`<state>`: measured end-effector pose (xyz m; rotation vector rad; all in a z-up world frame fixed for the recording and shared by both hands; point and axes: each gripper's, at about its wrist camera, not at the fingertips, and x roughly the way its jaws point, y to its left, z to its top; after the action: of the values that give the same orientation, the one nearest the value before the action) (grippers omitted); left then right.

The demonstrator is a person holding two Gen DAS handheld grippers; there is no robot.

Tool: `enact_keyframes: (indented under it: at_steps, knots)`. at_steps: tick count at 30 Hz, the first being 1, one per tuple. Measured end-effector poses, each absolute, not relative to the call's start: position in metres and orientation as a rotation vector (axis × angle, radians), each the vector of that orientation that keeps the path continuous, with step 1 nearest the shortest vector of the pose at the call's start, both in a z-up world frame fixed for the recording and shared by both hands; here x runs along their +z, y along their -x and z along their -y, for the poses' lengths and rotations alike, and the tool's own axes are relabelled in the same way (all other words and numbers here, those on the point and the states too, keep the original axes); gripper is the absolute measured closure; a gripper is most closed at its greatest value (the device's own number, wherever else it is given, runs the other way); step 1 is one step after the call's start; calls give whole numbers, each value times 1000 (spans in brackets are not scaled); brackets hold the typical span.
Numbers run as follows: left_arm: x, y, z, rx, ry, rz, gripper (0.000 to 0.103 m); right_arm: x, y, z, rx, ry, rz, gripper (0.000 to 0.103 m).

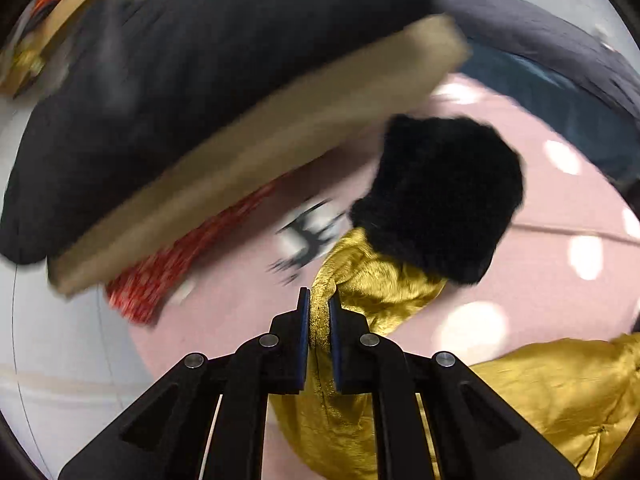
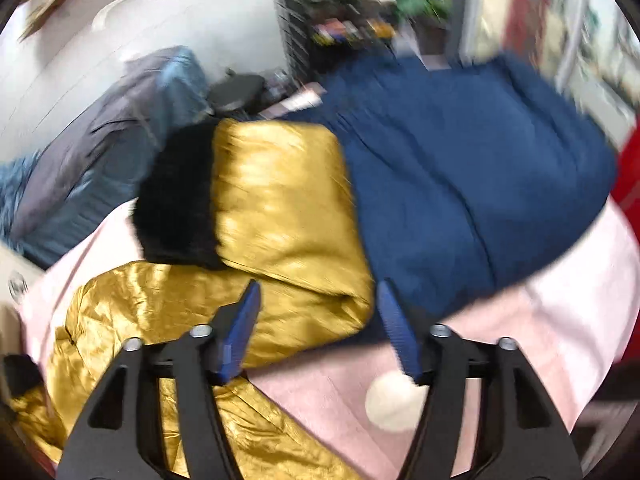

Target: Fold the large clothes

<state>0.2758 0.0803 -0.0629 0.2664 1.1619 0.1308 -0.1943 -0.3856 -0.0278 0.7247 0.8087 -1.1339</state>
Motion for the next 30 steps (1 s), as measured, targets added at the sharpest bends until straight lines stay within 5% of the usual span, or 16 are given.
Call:
enact_keyframes:
  at_steps: [4, 5, 7, 11, 14, 20, 28, 30]
  knots:
    - [-72, -263, -124, 201, -166, -1212, 86, -22, 138, 382, -996, -554, -857, 35]
    - [-72, -260, -128, 211, -161, -1211, 77, -22, 119, 378, -941, -510, -875, 35]
    - [-68, -250, -132, 253, -176, -1180, 33, -23, 97, 365, -841, -448, -905, 34]
    - [-41, -228, -113, 152, -165, -1070, 21, -39, 52, 355, -639, -381, -985, 33]
    - [-27, -215, -65, -60, -242, -1016, 8, -51, 13, 351, -503, -390, -1034, 21]
    - [-48, -210, 47, -557, -389, -1089, 7, -94, -65, 368, -276, -435, -1173, 21]
    - [-144, -209, 136, -812, -617, -1342, 7, -171, -140, 394, -221, -365, -1362, 21]
    - [-159, -207, 142, -793, -647, -1347, 17, -188, -145, 396, -224, -358, -1398, 21]
